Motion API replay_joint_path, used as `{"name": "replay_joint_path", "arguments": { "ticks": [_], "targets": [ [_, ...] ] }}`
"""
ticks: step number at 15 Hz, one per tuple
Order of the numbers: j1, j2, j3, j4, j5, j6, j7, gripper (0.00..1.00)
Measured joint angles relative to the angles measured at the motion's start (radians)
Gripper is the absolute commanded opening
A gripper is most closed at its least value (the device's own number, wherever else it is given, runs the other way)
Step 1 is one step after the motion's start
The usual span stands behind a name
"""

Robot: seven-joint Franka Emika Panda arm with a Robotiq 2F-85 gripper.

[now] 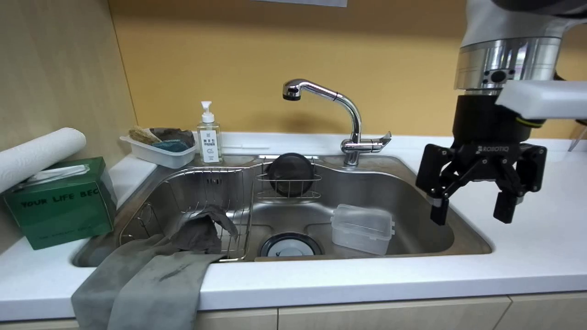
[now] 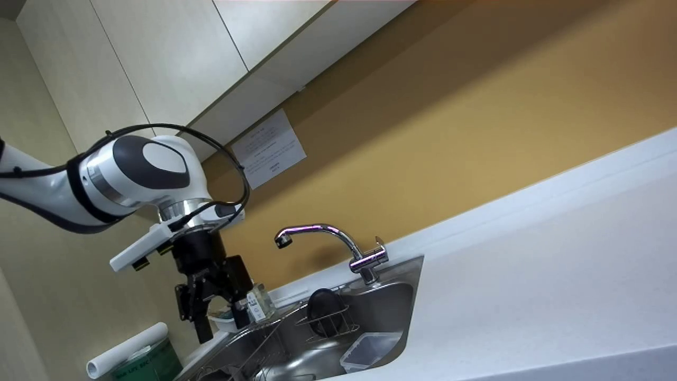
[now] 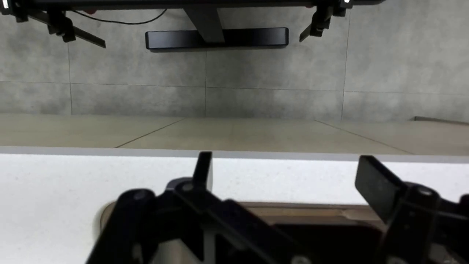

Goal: Take the bowl out of the sink

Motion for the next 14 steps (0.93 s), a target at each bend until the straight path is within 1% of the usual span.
{"name": "replay_joint_path", "arguments": {
  "ticks": [3,7,10,14],
  "targets": [
    [-0.024,0.054,0.001,0.026,0.000,0.072,0.114,1.00],
    [-0.046,0.165,0.001,0.103,0.000,0.138,0.276,1.00],
    [-0.046,0.222,0.001,0.156,0.000,0.139,0.318,1.00],
    [-0.044,0.230,-0.001,0.161,-0.005,0.152,0.319,1.00]
  ]
}}
